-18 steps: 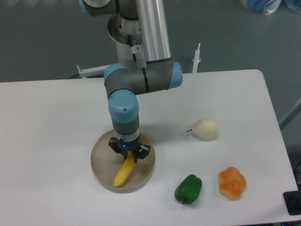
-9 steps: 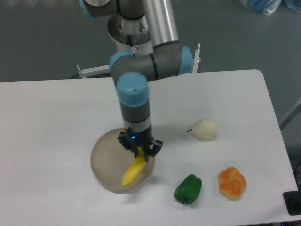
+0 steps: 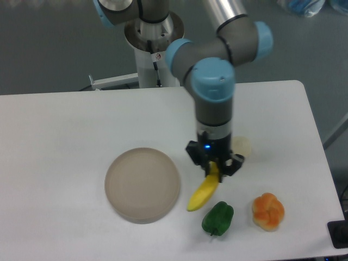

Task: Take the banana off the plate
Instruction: 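Lift the banana off the plate and carry it toward the green pepper, then hold the banana raised beside the green pepper and orange toy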

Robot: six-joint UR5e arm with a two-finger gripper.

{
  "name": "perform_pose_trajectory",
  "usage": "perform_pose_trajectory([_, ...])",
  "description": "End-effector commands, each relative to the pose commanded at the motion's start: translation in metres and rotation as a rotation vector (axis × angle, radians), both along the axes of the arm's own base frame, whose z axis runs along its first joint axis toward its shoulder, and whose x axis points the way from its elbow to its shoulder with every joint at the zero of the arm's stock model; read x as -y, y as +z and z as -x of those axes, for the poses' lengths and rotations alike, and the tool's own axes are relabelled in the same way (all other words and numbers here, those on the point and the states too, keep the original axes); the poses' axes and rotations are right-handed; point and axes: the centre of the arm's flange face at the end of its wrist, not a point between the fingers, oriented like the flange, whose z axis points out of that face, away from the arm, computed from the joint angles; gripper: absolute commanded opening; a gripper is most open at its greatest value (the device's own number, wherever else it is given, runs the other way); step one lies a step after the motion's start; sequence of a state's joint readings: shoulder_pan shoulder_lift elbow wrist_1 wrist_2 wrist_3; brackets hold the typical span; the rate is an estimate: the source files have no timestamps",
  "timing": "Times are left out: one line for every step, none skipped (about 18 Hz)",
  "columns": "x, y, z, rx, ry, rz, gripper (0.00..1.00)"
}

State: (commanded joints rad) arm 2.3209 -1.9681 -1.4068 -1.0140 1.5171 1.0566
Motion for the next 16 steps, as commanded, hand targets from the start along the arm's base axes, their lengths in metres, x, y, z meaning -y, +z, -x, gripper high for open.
perform_pose_trajectory([0.0, 0.001, 0.005, -0.006, -0.01, 0.0, 0.3])
perform_pose_trajectory([-0.003, 0.003, 0.01, -0.012, -0.01, -0.004, 0.3])
perform_pose_trajectory([-0.003, 0.003, 0.014, -0.014, -0.008, -0.005, 0.3])
perform_pose_trajectory([-0.005, 0.001, 0.016, -0.015, -0.013, -0.003, 0.3])
perform_pose_trajectory([-0.008, -0.002, 0.019, -0.017, -0.015, -0.003, 0.3])
perform_pose_trajectory([-0.01, 0.0, 0.021, -0.021, -0.015, -0.006, 0.3])
perform_pose_trajectory([-0.012, 0.0, 0.023, -0.023, -0.014, -0.009, 0.3])
perform_pose_trajectory([-0.012, 0.002, 0.024, -0.028, -0.013, -0.012, 0.3])
perform_pose_trajectory([-0.013, 0.0, 0.024, -0.027, -0.012, -0.009, 0.3])
perform_pose_trajectory([-0.013, 0.0, 0.025, -0.03, -0.011, -0.008, 0.3])
perform_pose_trajectory([-0.014, 0.001, 0.026, -0.033, -0.011, -0.011, 0.3])
perform_pose_trajectory([-0.015, 0.001, 0.027, -0.033, -0.011, -0.011, 0.3])
perform_pose_trajectory([-0.015, 0.001, 0.027, -0.033, -0.011, -0.011, 0.3])
perform_pose_trajectory([-0.014, 0.002, 0.028, -0.036, -0.011, -0.013, 0.3])
perform_pose_trajectory([-0.014, 0.001, 0.029, -0.034, -0.008, -0.012, 0.3])
perform_pose_trajectory([-0.013, 0.002, 0.03, -0.035, -0.007, -0.013, 0.3])
